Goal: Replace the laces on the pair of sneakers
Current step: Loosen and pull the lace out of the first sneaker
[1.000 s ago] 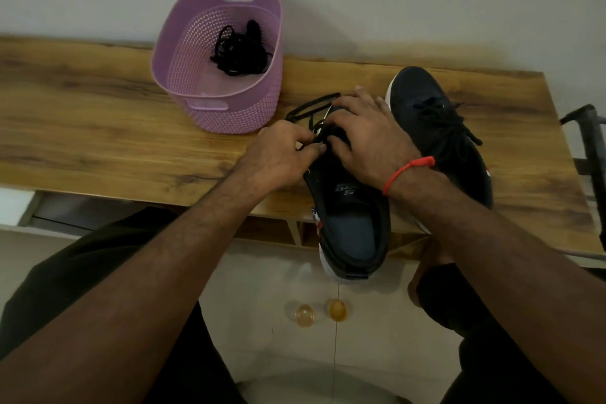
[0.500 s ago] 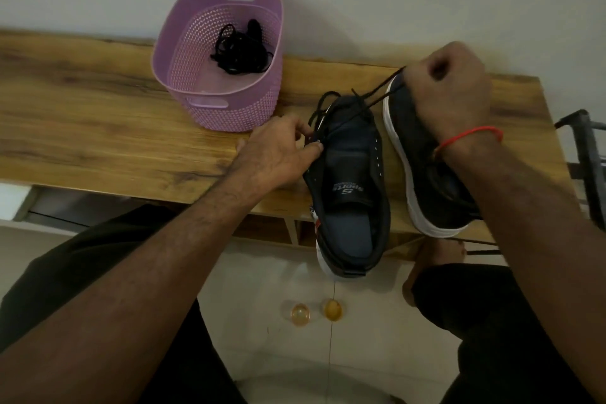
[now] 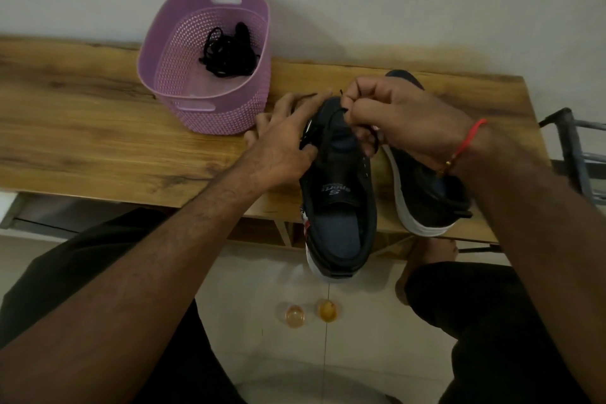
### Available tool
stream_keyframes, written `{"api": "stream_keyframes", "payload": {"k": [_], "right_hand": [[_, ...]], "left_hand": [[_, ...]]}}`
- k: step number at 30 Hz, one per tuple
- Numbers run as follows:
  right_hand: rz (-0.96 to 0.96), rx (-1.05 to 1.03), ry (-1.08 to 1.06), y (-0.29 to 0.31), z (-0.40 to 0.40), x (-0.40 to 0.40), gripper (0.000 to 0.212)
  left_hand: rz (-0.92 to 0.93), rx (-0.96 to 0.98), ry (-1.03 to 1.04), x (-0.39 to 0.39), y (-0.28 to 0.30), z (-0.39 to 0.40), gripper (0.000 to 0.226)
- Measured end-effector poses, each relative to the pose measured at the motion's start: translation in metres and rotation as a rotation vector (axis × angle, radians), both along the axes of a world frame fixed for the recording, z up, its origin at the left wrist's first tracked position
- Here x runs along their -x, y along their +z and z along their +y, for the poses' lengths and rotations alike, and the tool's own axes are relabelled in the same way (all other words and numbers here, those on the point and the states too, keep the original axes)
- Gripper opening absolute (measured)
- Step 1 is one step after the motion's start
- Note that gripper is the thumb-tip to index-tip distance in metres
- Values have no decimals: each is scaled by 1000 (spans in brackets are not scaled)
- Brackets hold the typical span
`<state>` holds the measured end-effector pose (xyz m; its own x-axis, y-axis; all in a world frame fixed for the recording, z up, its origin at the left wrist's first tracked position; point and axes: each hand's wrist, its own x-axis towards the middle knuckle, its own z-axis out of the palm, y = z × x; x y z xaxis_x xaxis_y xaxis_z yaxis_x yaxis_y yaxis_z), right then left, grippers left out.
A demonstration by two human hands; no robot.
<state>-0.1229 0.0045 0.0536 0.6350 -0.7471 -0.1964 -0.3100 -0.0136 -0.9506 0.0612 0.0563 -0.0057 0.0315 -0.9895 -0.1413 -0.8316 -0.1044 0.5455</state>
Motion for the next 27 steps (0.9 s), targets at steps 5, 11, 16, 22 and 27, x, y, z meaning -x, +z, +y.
{"api": "stream_keyframes", "payload": {"k": [5, 11, 16, 22, 27], "right_hand": [[-418, -115, -126, -2, 9, -9, 4], [-921, -421, -368, 14, -10, 1, 23], [-370, -27, -631, -16, -15, 6, 17], [64, 243, 68, -43, 5, -11, 35], [129, 165, -151, -47, -1, -11, 18]], "left_hand": [[22, 16, -133, 3, -2, -2, 54], [26, 36, -199, -2, -2, -3, 6], [-136, 368, -107, 1, 2, 0, 28], [216, 449, -85, 9, 20, -2, 21], [245, 300, -93, 11, 19, 1, 24]]}}
